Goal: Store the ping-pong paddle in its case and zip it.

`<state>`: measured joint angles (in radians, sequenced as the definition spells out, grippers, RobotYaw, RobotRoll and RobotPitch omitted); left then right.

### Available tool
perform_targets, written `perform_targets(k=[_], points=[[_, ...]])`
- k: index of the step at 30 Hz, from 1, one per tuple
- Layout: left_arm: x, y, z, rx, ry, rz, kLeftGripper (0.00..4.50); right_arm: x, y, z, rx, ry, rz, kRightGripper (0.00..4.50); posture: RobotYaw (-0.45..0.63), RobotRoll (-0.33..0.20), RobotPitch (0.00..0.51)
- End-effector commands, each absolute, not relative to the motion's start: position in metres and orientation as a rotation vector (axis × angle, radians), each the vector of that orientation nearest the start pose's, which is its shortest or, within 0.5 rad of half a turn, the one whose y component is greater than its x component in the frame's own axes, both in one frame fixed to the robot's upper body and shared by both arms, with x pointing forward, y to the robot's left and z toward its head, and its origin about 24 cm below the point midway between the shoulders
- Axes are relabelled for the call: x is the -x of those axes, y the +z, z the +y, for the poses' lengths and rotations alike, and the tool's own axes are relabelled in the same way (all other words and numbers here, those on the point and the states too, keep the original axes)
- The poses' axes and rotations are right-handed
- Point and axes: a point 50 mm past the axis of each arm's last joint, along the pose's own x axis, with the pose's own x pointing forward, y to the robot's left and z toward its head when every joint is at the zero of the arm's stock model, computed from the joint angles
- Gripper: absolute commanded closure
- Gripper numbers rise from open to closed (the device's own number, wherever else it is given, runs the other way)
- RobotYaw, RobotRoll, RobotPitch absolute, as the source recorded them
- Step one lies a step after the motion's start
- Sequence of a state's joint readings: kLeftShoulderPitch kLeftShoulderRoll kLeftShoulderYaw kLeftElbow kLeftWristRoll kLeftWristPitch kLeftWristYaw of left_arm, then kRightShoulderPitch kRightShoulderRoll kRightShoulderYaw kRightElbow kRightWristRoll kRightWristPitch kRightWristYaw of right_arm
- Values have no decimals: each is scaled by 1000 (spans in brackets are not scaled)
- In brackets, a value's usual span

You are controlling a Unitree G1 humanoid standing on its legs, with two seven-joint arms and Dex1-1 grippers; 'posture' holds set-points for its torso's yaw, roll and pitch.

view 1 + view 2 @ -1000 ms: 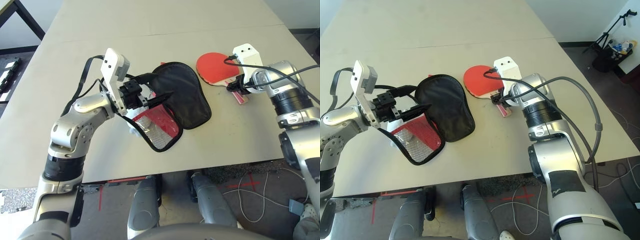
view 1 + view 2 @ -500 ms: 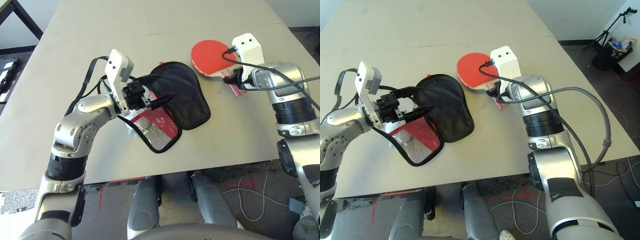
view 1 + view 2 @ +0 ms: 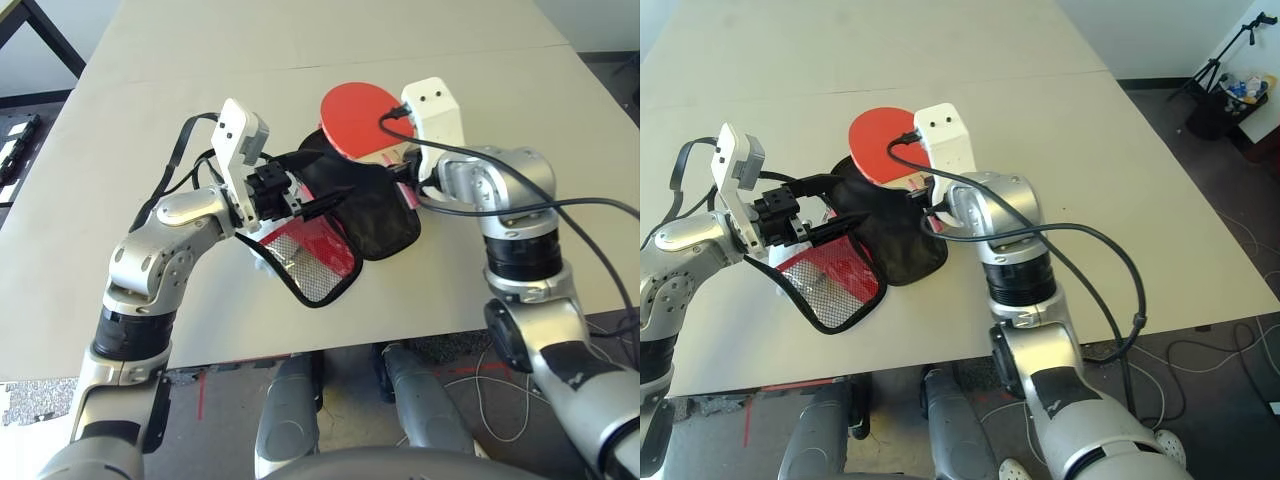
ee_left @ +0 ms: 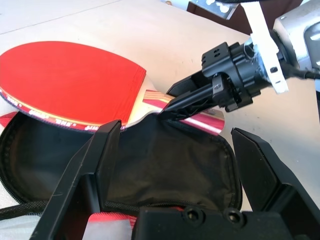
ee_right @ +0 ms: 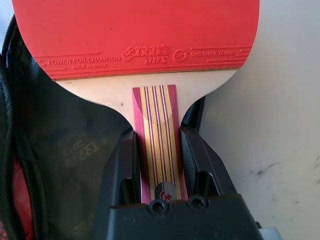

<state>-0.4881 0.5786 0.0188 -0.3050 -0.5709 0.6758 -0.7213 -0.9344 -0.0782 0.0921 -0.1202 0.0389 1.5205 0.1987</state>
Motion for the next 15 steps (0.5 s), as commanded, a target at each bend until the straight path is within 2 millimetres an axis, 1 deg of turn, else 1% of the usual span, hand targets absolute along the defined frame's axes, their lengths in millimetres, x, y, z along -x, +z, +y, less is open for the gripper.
perform_targets(k=[1,5,9,15], points=[[-281,196,152,-155,-989,2,0,-318,199,-64,208,356,511,3346,-22,0,264],[-281,195,150,-155,-993,6,0,-316,195,-56,207,337,524,3346,-19,0,267],[-281,194,149,-155,-994,7,0,-312,190,-46,209,361,553,3346,-13,0,269],[-280,194,149,-153,-988,2,0,-306,177,-49,259,400,605,3346,-5,0,270]])
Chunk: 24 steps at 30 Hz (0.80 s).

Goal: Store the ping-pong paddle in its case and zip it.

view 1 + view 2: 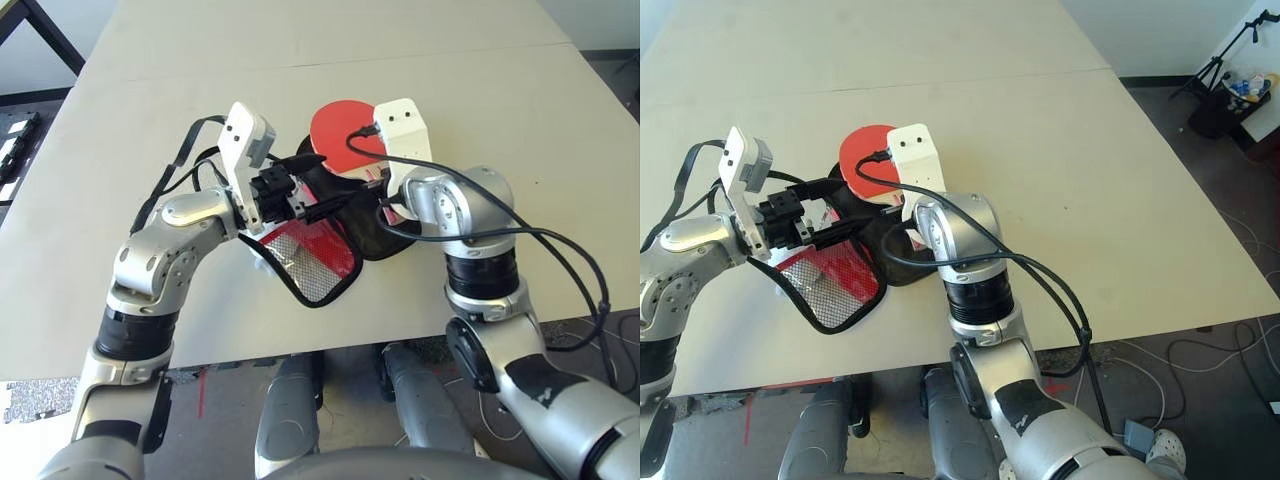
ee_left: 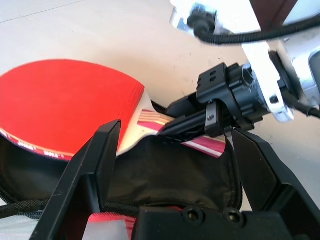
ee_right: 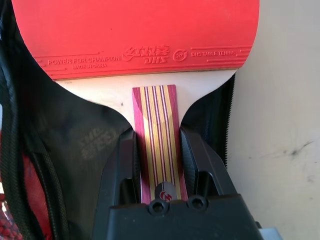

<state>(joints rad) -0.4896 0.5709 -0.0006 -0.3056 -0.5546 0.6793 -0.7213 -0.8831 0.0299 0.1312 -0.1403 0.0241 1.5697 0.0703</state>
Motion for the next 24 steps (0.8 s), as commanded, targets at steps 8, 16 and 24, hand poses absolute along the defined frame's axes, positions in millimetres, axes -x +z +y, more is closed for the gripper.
perform_targets(k=[8,16,24], points=[[-280,193,147,-149,-989,1,0,-301,162,-50,322,474,640,3346,-3,0,273],[-280,193,146,-152,-993,1,0,-299,156,-43,318,510,651,3346,0,0,271],[-280,192,144,-152,-1001,3,0,-304,156,-42,246,490,637,2614,0,0,268]])
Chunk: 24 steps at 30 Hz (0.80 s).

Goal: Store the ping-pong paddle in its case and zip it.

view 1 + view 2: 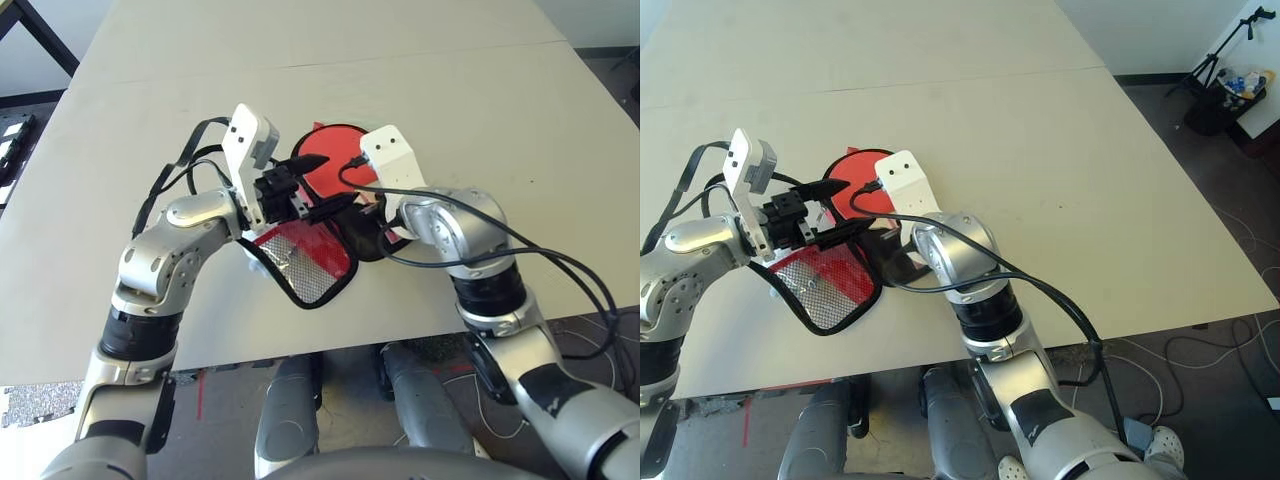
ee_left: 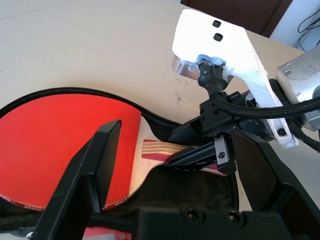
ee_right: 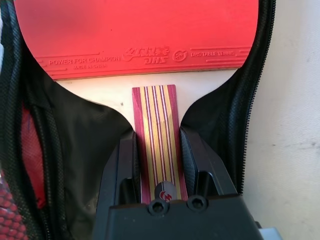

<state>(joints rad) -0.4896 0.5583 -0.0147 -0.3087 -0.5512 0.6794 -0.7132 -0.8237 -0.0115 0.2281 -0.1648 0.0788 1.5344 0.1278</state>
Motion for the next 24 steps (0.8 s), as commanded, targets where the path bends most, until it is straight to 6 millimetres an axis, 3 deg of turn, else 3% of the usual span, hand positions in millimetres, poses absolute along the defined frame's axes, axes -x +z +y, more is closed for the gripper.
perform_targets(k=[1,9,17,24], points=[[-280,192,144,-152,-1001,3,0,-305,157,-43,236,491,631,2339,1,0,267],[-280,194,145,-155,-998,1,0,-309,175,-72,190,558,540,23,3,0,265],[-282,213,159,-166,-971,-34,0,-312,190,-124,276,661,453,23,5,0,268],[-278,249,199,-277,-880,-53,0,-310,196,-152,399,881,284,23,20,0,273]])
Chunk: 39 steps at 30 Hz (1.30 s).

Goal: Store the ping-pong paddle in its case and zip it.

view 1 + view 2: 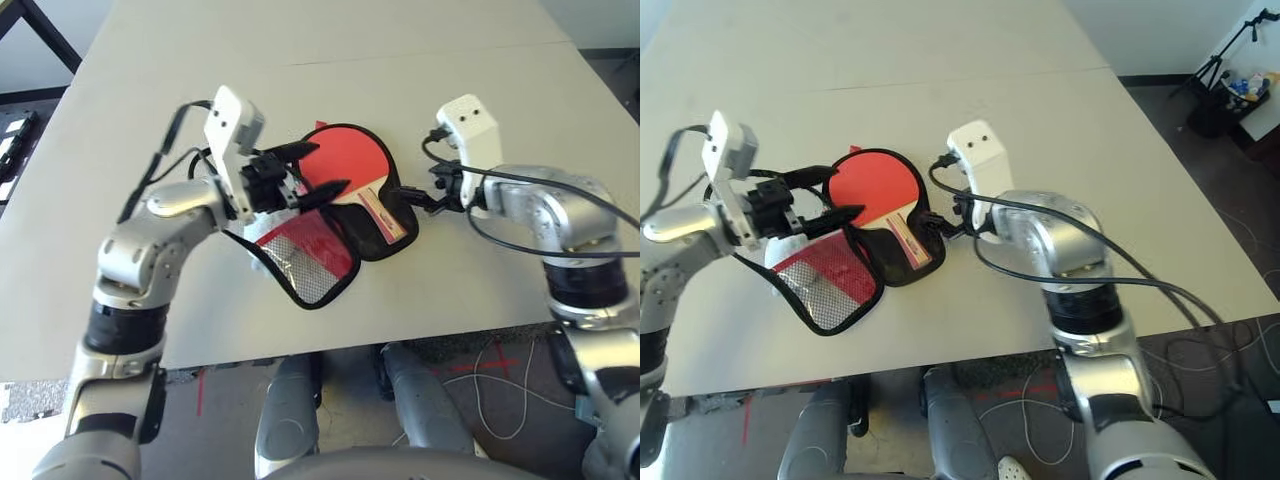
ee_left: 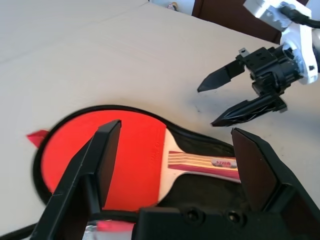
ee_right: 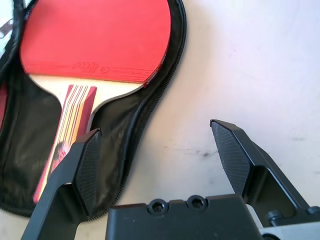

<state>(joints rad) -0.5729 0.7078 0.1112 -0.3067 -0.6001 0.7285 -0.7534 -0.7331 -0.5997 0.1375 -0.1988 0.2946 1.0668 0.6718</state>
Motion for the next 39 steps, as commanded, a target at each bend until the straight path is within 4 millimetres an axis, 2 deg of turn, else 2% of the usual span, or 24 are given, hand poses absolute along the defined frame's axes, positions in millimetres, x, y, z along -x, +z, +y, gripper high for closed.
perform_targets(k=[1,6,10,13,17,23,28,30,35,39], points=[[-275,253,208,-306,-864,-48,0,-310,194,-156,406,892,288,23,24,0,274],[-259,265,244,-389,-812,4,0,-310,190,-164,395,950,269,23,48,0,279],[-242,265,285,-453,-709,134,0,-312,192,-165,361,979,245,23,73,0,283],[-235,261,299,-479,-679,205,0,-314,193,-166,351,986,240,23,83,0,285],[-230,241,309,-507,-652,333,0,-319,195,-169,329,992,220,23,87,0,285],[-232,226,303,-526,-673,375,0,-321,200,-176,311,993,182,23,72,0,285],[-238,220,284,-505,-741,363,0,-322,200,-188,301,963,181,23,56,0,287],[-241,221,269,-477,-793,336,0,-322,199,-191,290,945,184,23,47,0,286],[-247,238,241,-417,-877,241,0,-324,199,-201,261,900,194,23,29,0,284],[-254,245,196,-365,-1021,109,0,-328,201,-216,191,818,184,23,10,0,281]])
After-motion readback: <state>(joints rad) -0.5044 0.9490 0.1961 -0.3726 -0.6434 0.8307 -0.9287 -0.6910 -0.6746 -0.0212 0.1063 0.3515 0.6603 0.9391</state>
